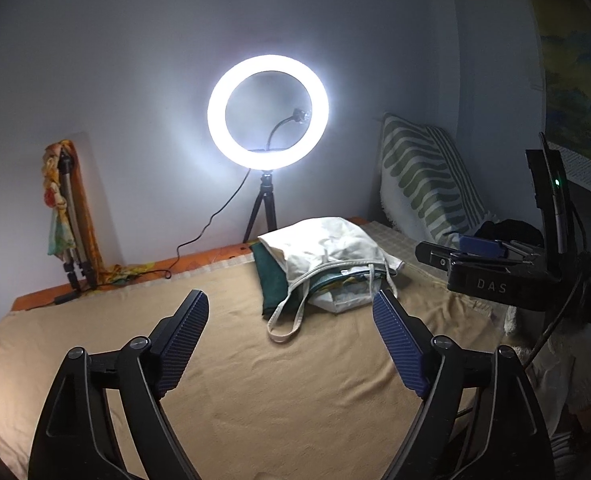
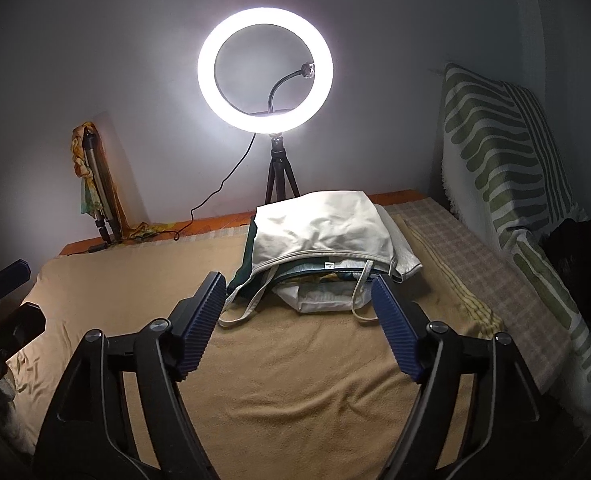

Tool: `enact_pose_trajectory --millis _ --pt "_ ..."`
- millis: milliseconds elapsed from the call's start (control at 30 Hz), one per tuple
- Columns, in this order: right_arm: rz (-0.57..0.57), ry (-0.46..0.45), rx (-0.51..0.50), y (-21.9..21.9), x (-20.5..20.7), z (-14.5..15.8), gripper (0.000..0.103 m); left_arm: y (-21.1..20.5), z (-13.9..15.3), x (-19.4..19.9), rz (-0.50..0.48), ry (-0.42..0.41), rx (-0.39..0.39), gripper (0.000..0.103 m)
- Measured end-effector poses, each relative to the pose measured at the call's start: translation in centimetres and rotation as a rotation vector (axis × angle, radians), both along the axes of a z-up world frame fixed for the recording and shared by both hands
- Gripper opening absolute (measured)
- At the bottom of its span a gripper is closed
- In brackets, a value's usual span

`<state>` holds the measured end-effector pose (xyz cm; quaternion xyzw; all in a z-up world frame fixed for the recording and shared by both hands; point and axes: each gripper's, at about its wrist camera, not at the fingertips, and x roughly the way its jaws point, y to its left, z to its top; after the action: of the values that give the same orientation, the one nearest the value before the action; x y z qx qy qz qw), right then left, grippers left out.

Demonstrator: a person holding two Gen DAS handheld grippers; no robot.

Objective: Fold small clothes

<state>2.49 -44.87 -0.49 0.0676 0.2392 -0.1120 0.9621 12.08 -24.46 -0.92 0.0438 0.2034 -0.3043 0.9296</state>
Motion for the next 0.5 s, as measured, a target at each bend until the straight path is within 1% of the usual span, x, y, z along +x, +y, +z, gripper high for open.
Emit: enact_pose_trajectory --millis 33,133,167,267,367,500 --pt "-0.009 -0.004 -0.011 0.2 -0.2 -0.3 0.086 0.0 -0.2 0.0 0.007 0.002 0.008 0.085" --pt "-0.022 -0.006 -0.036 0.9 -0.5 -1.5 0.090 -0.1 -0.5 0.0 0.012 0.002 0.040 0.088" --pt "-0.023 -0.007 -0.038 1.0 -0.6 -2.0 0.093 -0.1 -0.6 0.0 0.014 -0.001 0.044 0.090" --pt "-0.041 -0.018 -0.034 1.0 -0.5 -3.2 0.099 0.3 -1.0 -0.5 0.026 -0.027 0.042 0.103" --pt "-0.066 -0.020 -0.009 0.6 0.0 -4.1 0.102 0.2 -1.5 -0.5 0.045 -0.042 0.065 0.103" --pt "-0.076 -0.017 -0.015 0.7 0.7 -4.5 0.103 0.0 -2.4 -0.2 0.050 -0.021 0.102 0.103"
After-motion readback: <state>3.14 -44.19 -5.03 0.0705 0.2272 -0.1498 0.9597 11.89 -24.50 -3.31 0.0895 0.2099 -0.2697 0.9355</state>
